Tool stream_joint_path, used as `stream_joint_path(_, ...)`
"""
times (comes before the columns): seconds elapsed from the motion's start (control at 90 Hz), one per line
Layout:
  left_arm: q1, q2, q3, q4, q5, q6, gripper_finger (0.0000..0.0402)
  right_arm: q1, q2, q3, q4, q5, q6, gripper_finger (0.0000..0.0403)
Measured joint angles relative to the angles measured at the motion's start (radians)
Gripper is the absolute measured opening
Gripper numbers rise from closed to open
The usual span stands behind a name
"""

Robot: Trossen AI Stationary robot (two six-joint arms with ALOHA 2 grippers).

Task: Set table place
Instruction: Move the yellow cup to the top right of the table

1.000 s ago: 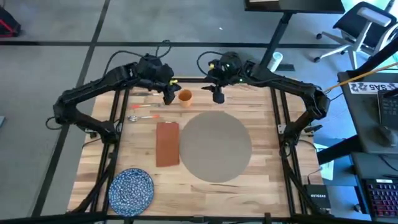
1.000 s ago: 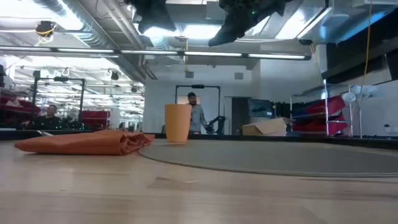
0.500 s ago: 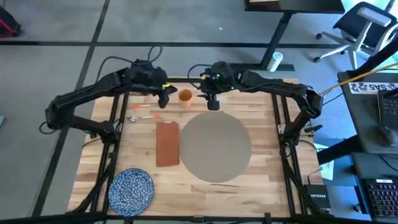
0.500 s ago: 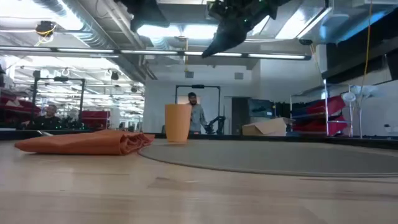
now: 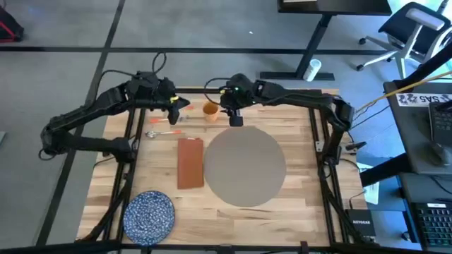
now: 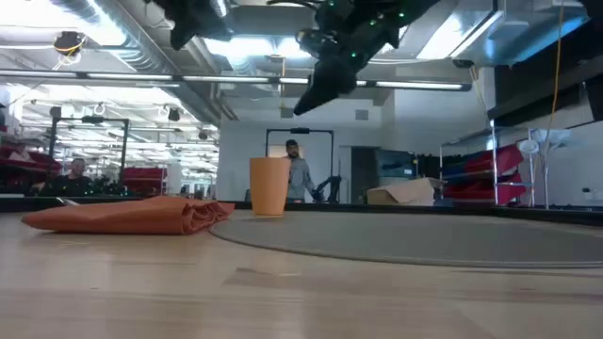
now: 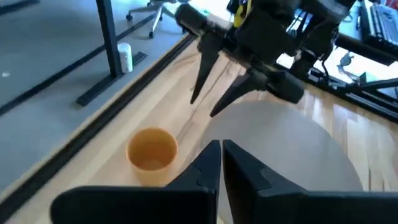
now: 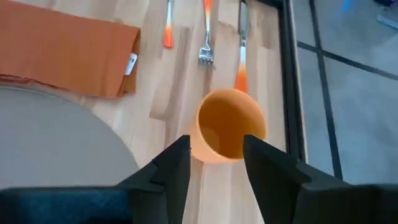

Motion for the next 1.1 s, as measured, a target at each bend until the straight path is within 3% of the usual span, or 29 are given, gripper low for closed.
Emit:
stream_joint_path(0.3, -0.022, -0.006, -0.023, -0.001, 0.000, -0.029, 0.0000, 0.010, 0.136, 0.130, -0.086, -0.008, -0.031, 0.0136)
stream_joint_path(1.1, -0.026, -0.005, -0.023, -0.059, 0.000, -0.009, 0.0000, 0.024, 0.242, 0.131, -0.060, 0.071, -0.051, 0.0136)
